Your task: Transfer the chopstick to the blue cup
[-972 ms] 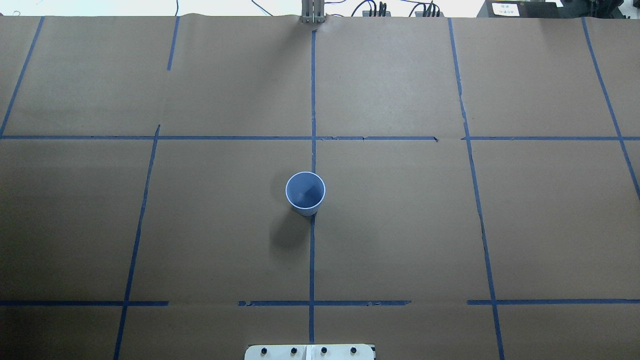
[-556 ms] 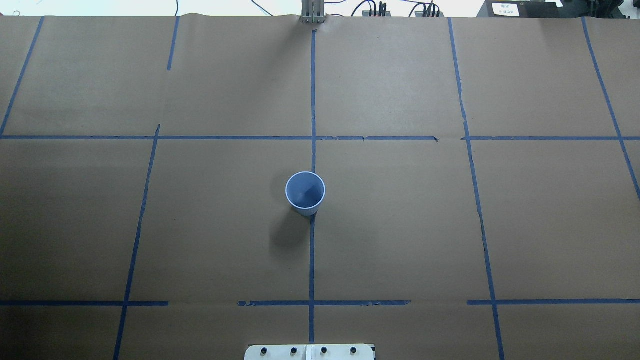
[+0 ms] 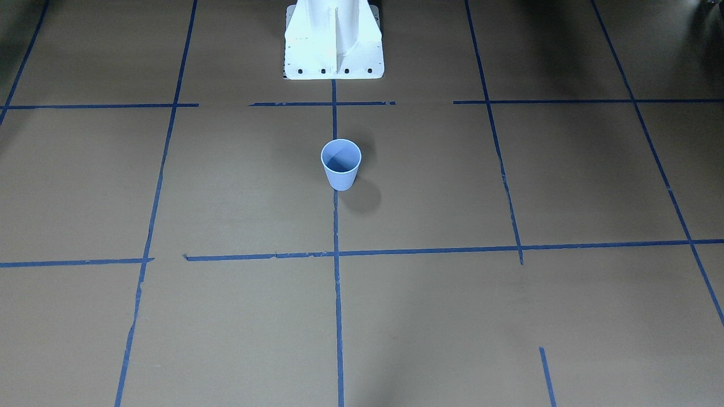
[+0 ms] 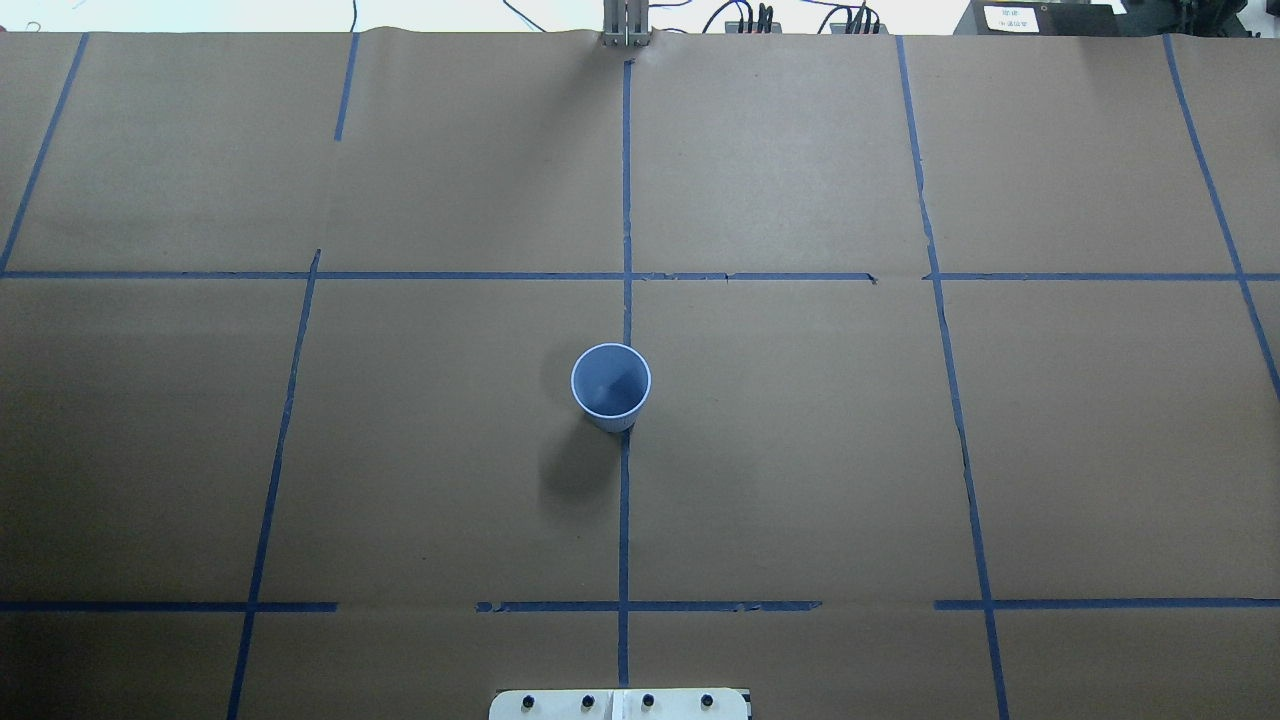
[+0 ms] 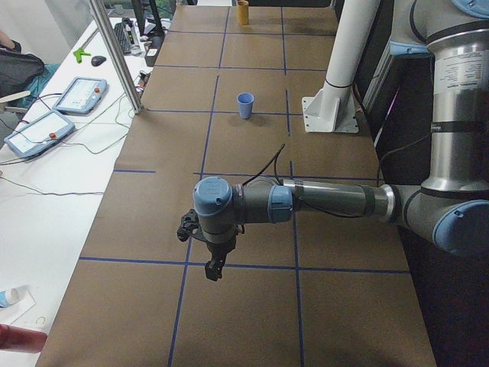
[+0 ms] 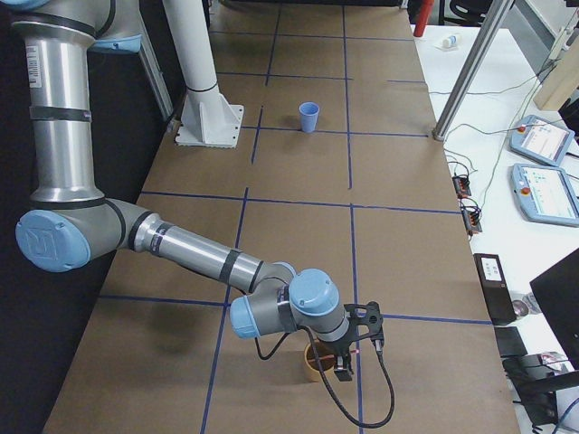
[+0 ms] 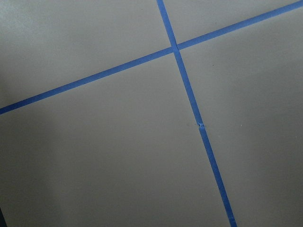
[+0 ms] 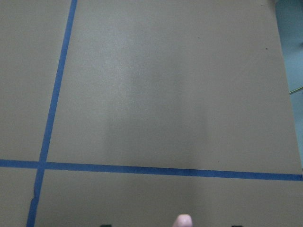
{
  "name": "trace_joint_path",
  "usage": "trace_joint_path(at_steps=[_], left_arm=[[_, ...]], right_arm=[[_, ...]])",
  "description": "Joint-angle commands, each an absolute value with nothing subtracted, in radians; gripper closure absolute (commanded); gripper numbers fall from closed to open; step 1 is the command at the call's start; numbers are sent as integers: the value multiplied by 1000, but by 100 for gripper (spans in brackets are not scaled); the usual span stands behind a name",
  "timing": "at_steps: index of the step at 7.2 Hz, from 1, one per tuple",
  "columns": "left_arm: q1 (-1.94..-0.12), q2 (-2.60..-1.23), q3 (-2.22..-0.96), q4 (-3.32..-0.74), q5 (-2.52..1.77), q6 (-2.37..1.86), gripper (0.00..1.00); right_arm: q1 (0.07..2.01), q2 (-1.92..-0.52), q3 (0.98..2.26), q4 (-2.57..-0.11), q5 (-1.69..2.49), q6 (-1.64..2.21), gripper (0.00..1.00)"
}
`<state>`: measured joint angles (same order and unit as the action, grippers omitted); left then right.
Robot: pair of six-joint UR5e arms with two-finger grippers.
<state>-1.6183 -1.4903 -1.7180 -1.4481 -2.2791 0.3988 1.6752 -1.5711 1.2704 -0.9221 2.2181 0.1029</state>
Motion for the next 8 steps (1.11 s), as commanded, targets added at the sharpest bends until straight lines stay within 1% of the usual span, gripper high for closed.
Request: trace_joint_path(at_steps=[1, 2, 3, 4, 5, 8], left_arm=[[-1618, -1489, -1718, -1448, -2279, 399, 0], [-1621, -1489, -1718, -1448, -2279, 399, 0], [-1618, -1489, -1720, -1448, -2279, 399, 0], [-1618, -1489, -1720, -1448, -2279, 399, 0], [-1618, -1489, -1720, -1448, -2279, 399, 0], [-1626, -1489, -1721, -1448, -2279, 399, 0]], right_arm=[[1664, -1566, 1270, -922, 2218, 103, 45], [1663, -1566, 1270, -922, 2218, 104, 72], [1663, -1566, 1270, -922, 2218, 103, 81], [1663, -1566, 1273, -922, 2218, 104, 88], [1663, -1565, 1278, -922, 2218, 104, 89], [1666, -1560, 1292, -911, 2223, 106, 99]])
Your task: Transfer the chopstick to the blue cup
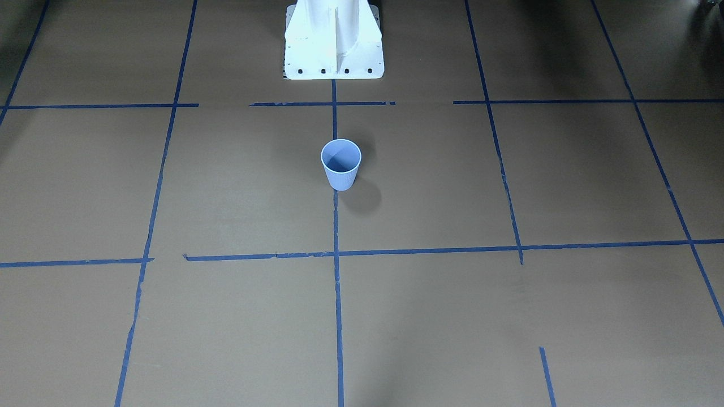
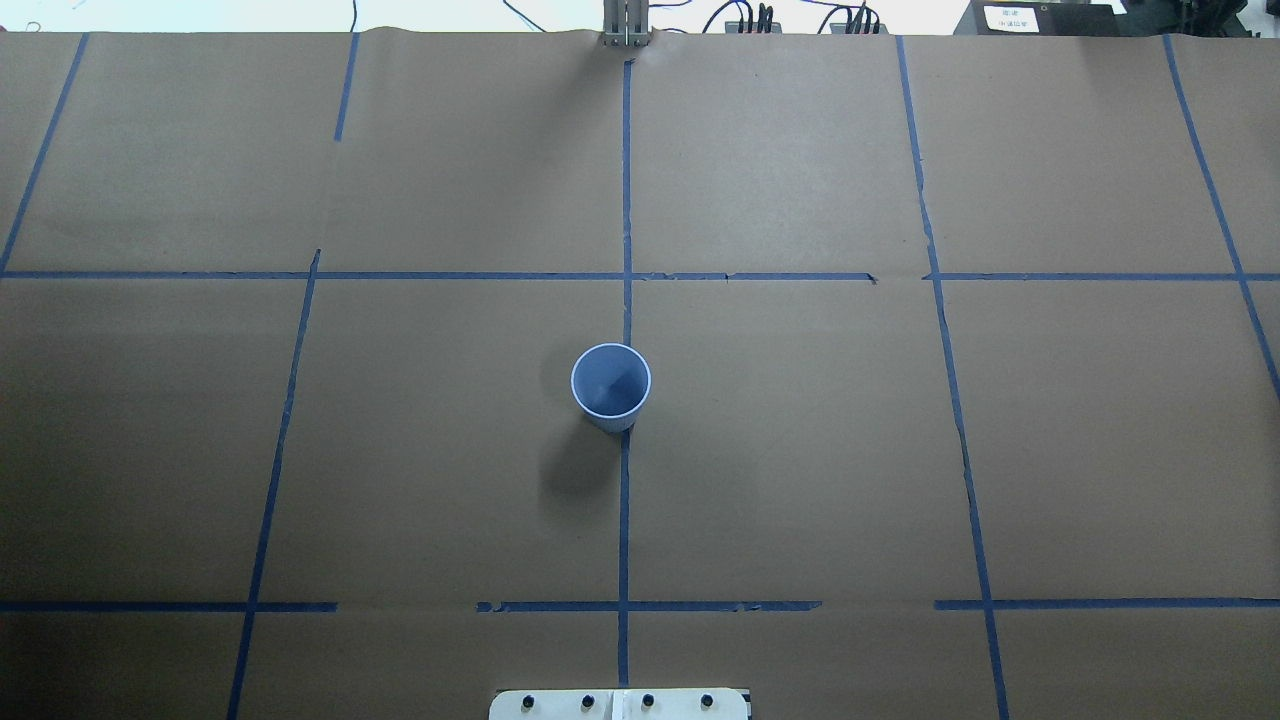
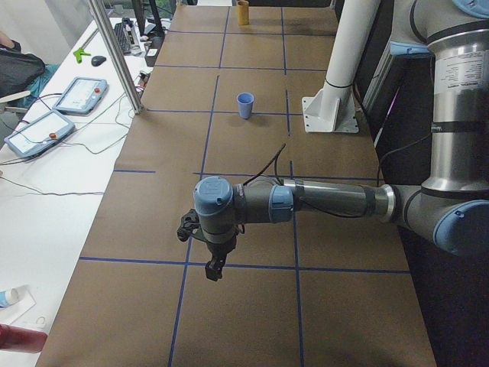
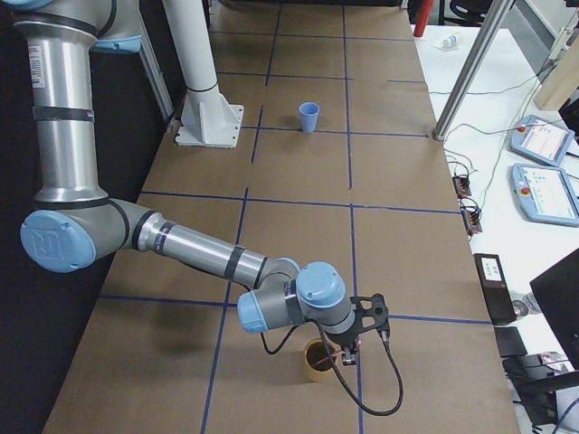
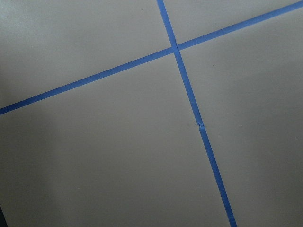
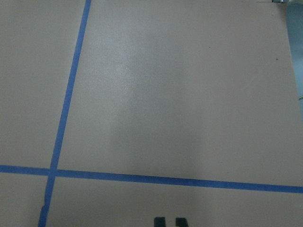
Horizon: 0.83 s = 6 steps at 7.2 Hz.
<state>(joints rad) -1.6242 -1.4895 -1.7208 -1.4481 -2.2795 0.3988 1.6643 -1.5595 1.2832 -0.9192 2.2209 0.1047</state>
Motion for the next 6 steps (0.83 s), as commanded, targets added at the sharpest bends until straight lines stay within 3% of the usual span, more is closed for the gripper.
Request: trace_joint_path(at_steps=[1, 6], left_arm=[[-1626, -1489, -1723, -1448, -2281, 399, 0], [-1626, -1468, -1755, -1448, -2281, 368, 0]], right_arm=[[1672, -1572, 1307, -885, 2227, 104, 100], [1813, -1586, 1399, -908, 2306, 95, 100]])
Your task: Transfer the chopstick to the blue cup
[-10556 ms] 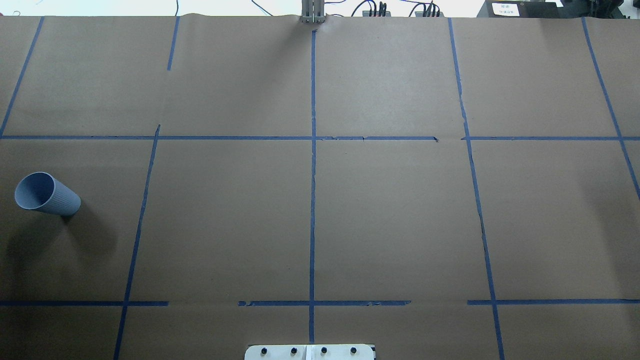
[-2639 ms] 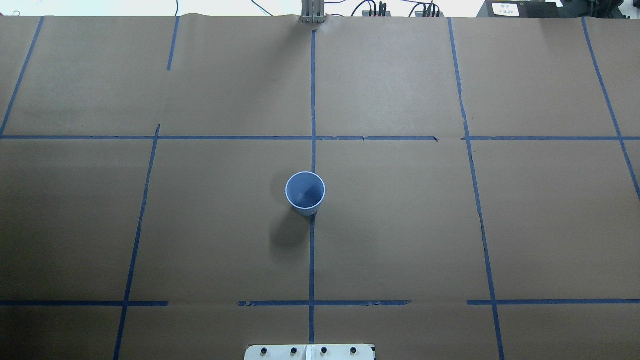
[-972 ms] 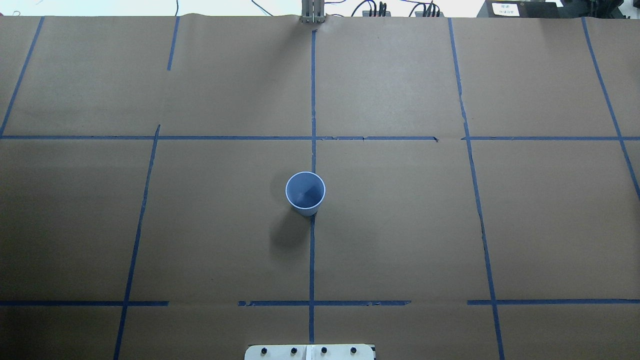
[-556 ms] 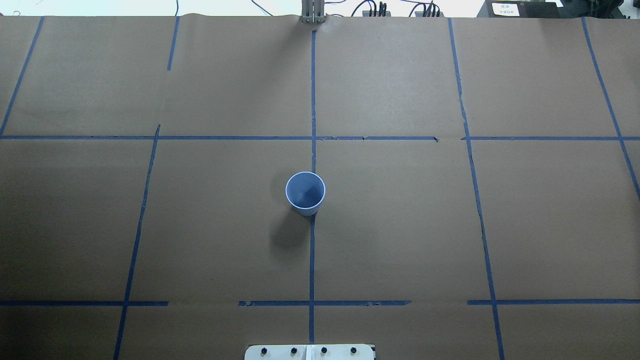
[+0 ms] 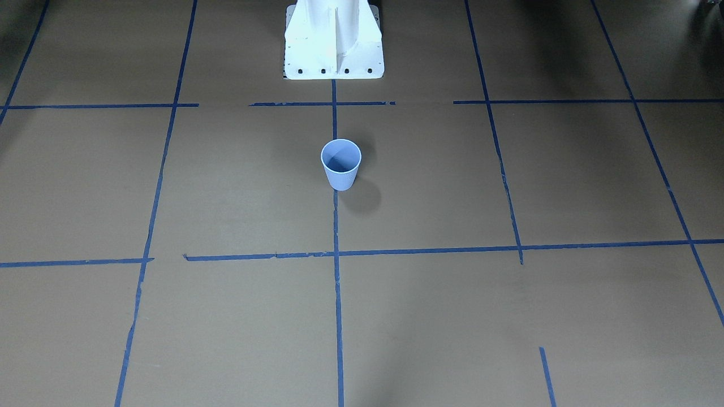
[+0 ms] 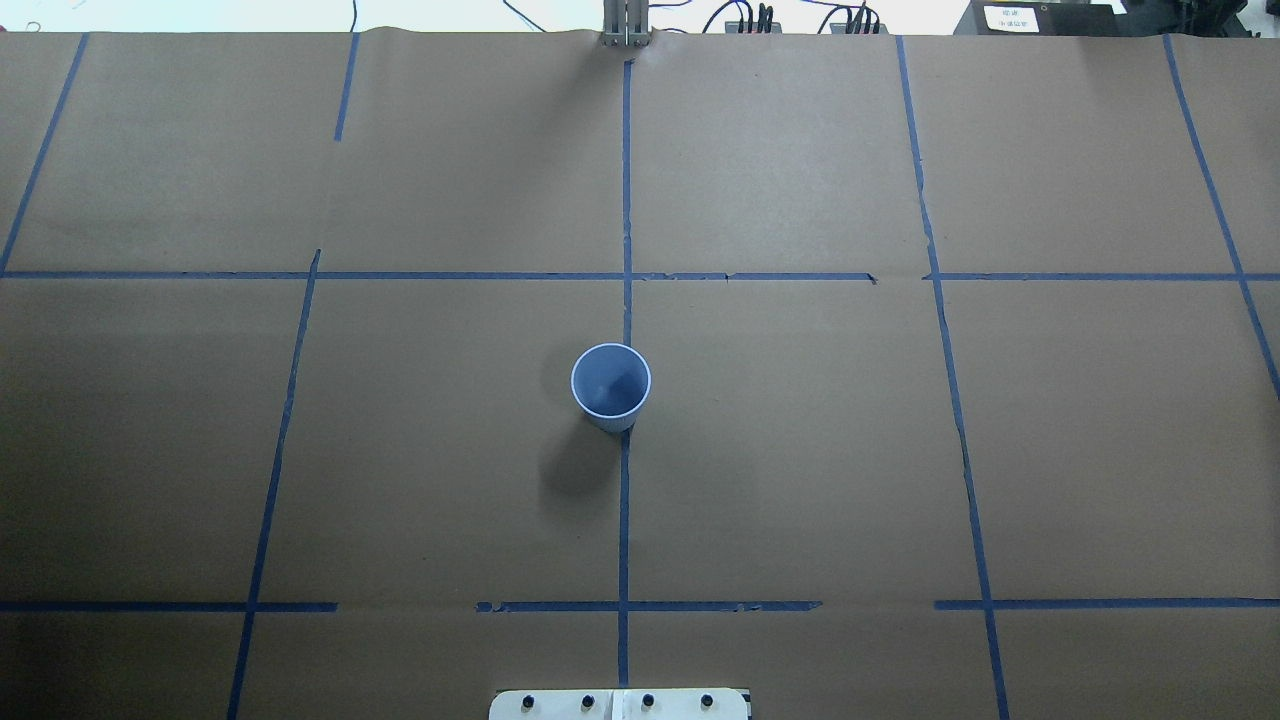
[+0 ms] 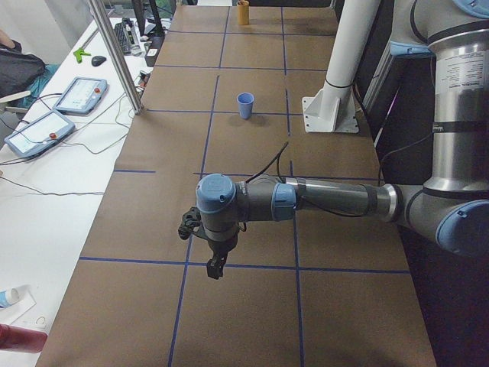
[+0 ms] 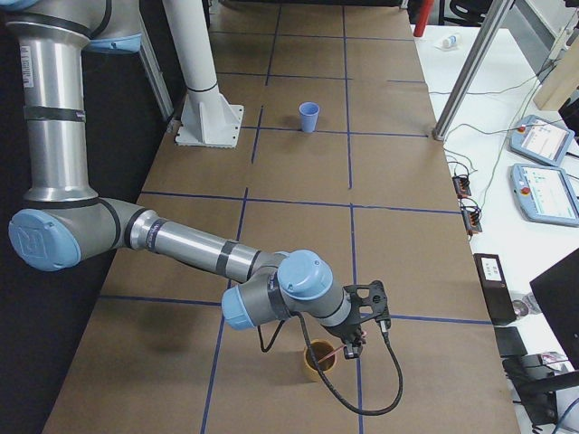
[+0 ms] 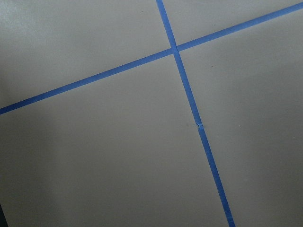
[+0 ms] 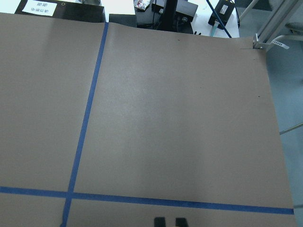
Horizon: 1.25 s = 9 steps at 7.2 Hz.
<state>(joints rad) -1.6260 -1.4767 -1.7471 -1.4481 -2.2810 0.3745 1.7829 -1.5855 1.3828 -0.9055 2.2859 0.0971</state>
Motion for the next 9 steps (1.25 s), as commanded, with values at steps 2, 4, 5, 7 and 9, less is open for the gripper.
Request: trace_joint_path(at_steps=[2, 4, 5, 7, 9], left_arm=[[-1628, -1451, -1755, -1442, -2280, 316, 0], [-1635, -1437, -1758, -1450, -2279, 262, 0], [-1635, -1437, -1758, -1450, -2278, 262, 0], [-1638, -1422, -1746, -1450, -2281, 261, 0], [-1640, -1420, -1750, -1448, -2284, 235, 0]], right_arm=[[1845, -1572, 1425, -955, 2324, 95, 100], [1858, -1578, 1569, -1114, 2339, 87, 100], [1856, -1578, 1628, -1182, 2336, 87, 100], [1777, -1569, 1682, -1189, 2330, 138, 100], [1579, -1536, 1777, -1183, 2281, 414, 100]])
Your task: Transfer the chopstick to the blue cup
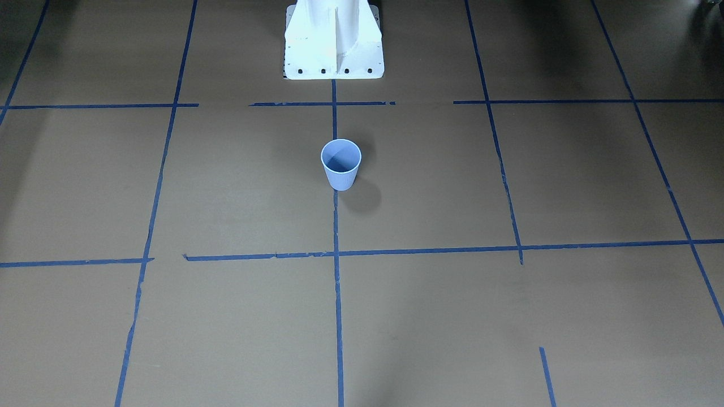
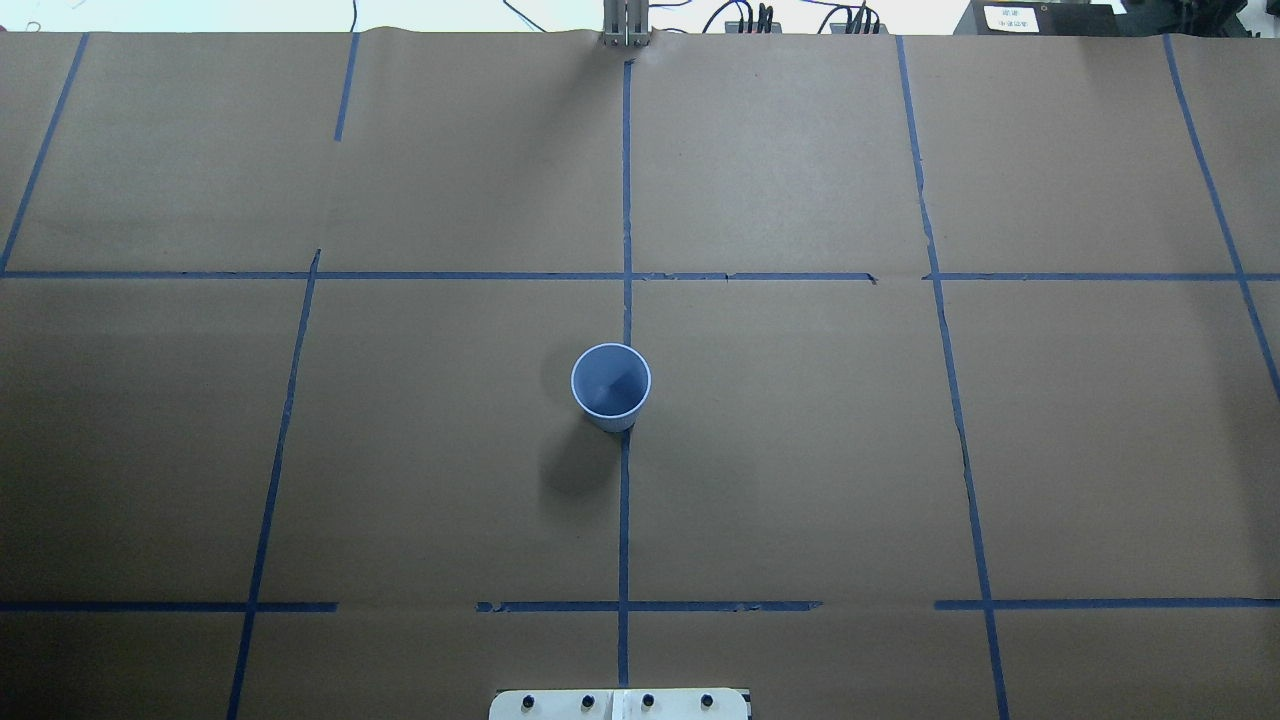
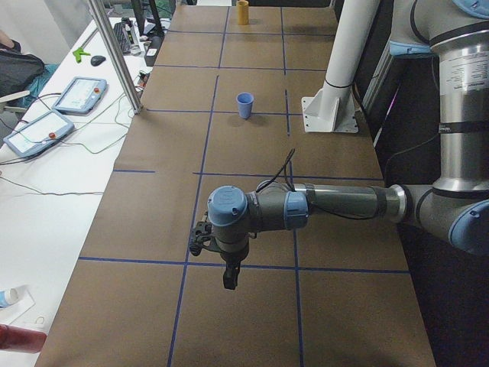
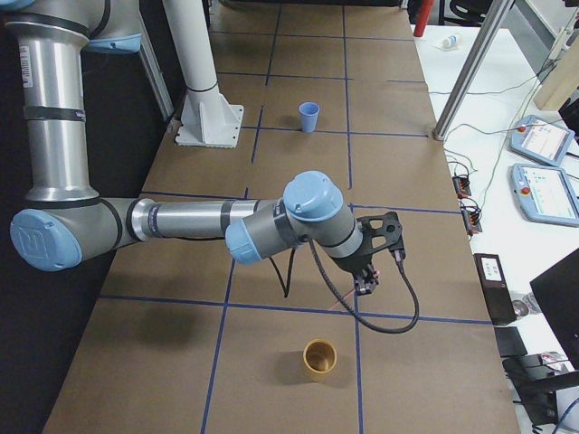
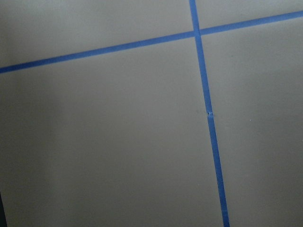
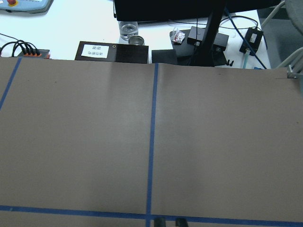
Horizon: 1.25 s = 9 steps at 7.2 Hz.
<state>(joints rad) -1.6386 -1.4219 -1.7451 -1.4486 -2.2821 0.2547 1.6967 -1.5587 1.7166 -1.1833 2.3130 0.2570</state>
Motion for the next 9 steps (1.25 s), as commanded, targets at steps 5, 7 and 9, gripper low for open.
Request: trace_joint_path(at_steps=[5, 7, 9], left_arm=[[-1631, -1442, -1793, -1451, -2341, 60, 0], [-1623, -1450, -1792, -1451, -2342, 54, 0], [-1621, -1451, -1792, -1451, -2342, 48, 0]], right_arm=[[1141, -1329, 1955, -1218, 2098, 930, 100], [900, -1127, 2058, -1524, 1853, 1058, 100], [688, -966, 2056, -1634, 1656, 1248, 100]])
